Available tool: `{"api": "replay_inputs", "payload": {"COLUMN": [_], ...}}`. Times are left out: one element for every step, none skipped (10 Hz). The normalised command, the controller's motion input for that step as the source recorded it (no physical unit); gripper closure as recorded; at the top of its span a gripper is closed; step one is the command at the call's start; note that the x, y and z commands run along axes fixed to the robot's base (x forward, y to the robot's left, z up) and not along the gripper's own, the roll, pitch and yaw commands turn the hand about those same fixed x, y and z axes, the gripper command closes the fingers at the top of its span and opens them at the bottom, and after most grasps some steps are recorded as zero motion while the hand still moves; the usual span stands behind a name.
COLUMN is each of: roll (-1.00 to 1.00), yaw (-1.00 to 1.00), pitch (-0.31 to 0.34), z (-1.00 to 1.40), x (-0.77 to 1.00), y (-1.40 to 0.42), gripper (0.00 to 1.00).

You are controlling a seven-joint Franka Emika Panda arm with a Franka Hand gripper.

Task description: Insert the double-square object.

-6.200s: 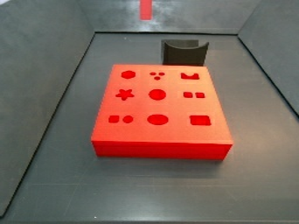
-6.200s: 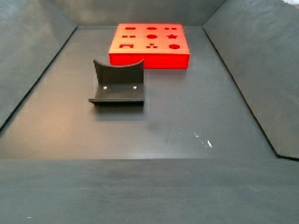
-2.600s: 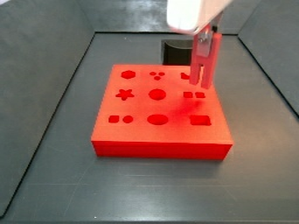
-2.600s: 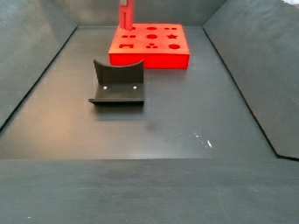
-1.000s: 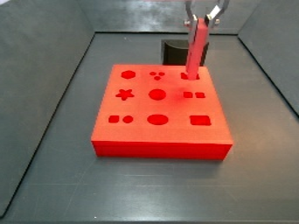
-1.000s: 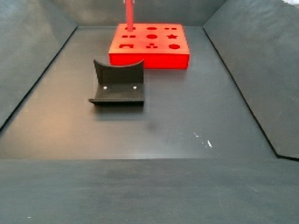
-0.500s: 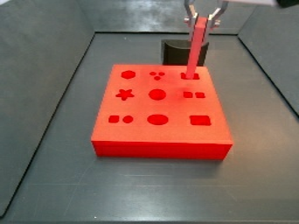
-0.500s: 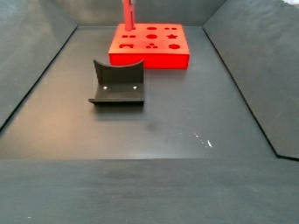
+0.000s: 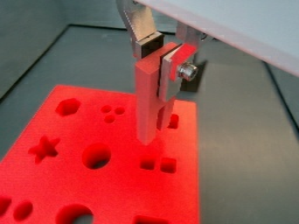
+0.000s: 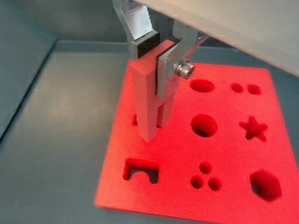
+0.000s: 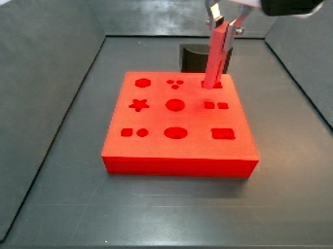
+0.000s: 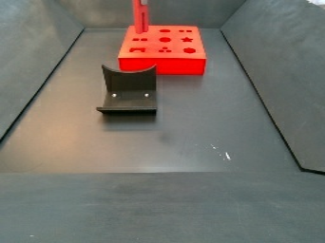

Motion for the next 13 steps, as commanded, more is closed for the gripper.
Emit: {"api": "replay_inputs", "payload": {"roll": [-0.14, -0.14, -0.14, -0.13, -0.13, -0.12, -0.17, -0.18, -0.15, -0.14, -0.14, -0.13, -0.06], "yaw": [-0.98, -0.97, -0.97, -0.98, -0.99, -0.99, -0.9, -0.82, -0.89, -0.9, -0.92, -0.98, -0.91], "pitch": [0.02, 0.026, 0.03, 0.011, 0.0, 0.0, -0.05, -0.014, -0.02, -0.019, -0.01, 0.0, 0.076], "z": [0.0, 0.0, 0.0, 0.0, 0.0, 0.0, -0.23, -0.37, -0.37, -0.37, -0.31, -0.02, 0.08], "x": [0.01, 0.01, 0.01, 0.01, 0.0, 0.0, 0.1, 0.26, 0.1, 0.07, 0.0, 0.0, 0.05], "y": [-0.05, -0.05, -0.06, -0.05, -0.05, -0.05, 0.0, 0.0, 0.0, 0.0, 0.0, -0.05, -0.08], "gripper": [1.0, 1.0, 1.0, 1.0, 1.0, 1.0, 1.0, 1.0, 1.0, 1.0, 1.0, 1.0, 1.0]}}
